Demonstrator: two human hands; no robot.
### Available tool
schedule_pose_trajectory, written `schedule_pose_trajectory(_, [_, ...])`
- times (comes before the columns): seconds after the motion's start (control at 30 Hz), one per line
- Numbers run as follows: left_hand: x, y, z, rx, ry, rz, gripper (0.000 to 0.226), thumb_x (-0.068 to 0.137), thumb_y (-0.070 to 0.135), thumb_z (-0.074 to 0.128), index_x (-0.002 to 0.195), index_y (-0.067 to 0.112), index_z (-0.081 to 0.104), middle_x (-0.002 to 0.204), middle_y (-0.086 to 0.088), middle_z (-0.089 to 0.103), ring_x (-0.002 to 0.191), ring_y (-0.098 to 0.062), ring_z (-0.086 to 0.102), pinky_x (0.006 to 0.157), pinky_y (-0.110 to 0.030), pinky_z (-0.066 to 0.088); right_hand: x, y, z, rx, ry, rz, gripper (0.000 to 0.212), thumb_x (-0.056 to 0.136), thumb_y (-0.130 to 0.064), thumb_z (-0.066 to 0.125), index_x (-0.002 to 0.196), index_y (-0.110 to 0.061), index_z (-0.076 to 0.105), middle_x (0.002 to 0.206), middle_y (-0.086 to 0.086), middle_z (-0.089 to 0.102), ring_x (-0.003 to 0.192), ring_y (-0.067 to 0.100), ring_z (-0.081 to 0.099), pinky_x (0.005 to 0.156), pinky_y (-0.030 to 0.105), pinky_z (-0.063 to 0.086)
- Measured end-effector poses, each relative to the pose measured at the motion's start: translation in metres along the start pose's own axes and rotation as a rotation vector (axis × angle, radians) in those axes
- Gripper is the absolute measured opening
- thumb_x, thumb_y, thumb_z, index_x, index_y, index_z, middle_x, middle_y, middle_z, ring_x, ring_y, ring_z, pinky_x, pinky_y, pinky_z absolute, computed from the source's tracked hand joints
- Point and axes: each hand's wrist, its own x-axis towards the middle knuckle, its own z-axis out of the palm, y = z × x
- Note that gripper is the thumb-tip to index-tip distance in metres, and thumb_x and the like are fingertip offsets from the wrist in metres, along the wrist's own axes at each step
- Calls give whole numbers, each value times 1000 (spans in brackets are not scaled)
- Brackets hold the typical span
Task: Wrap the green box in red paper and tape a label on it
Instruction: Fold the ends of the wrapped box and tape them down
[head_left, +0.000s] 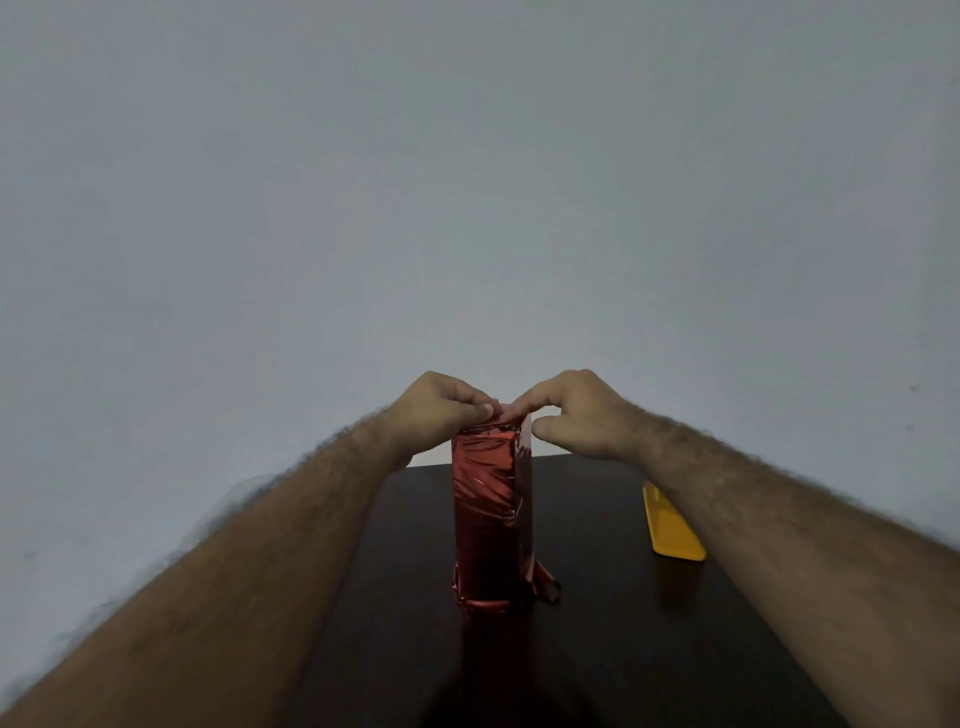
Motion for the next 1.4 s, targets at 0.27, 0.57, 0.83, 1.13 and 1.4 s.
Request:
schedule_pose_trajectory(0.27, [-2, -4, 4, 211, 48, 167, 15, 92, 20, 80, 106, 25, 85, 127, 17, 72, 119, 7, 63, 98, -15, 47, -8, 9, 14, 333, 100, 116, 7, 88, -24, 79, 87, -26, 86, 99, -13, 81, 107, 2, 72, 107, 39, 54])
schedule_pose_trajectory(0.57, [5, 4, 5, 361, 33, 176, 5, 91, 23, 81, 91, 25, 86, 92, 11, 80, 89, -2, 73, 85, -30, 61, -14, 2, 7, 187, 158, -7, 4, 88, -25, 83, 88, -28, 85, 91, -18, 79, 100, -3, 71, 91, 20, 48])
schedule_pose_trajectory(0.83, [6, 10, 5, 195, -75, 106, 8, 93, 13, 79, 98, 13, 85, 92, 12, 80, 86, 3, 73, 68, -10, 53, -9, -6, -2, 114, 87, 55, 14, 86, -20, 76, 83, -30, 85, 89, -19, 78, 98, -1, 70, 92, 26, 53])
schedule_pose_trajectory(1.13, [6, 12, -11, 249, -109, 57, 12, 91, 19, 83, 102, 20, 86, 101, 4, 81, 96, -6, 76, 79, -15, 58, -21, 56, 1, 307, 528, 692, 4, 82, -11, 69, 79, -10, 72, 88, 0, 73, 80, 21, 66, 68, 30, 54])
schedule_pose_trajectory(1.4, [21, 18, -11, 377, -161, 79, 14, 86, 35, 87, 98, 28, 86, 103, 11, 80, 104, -6, 72, 89, -26, 56, -73, 119, -12, -51, 374, 1248, 41, 104, -29, 63, 135, -2, 58, 118, 17, 60, 103, 33, 60, 86, 42, 55])
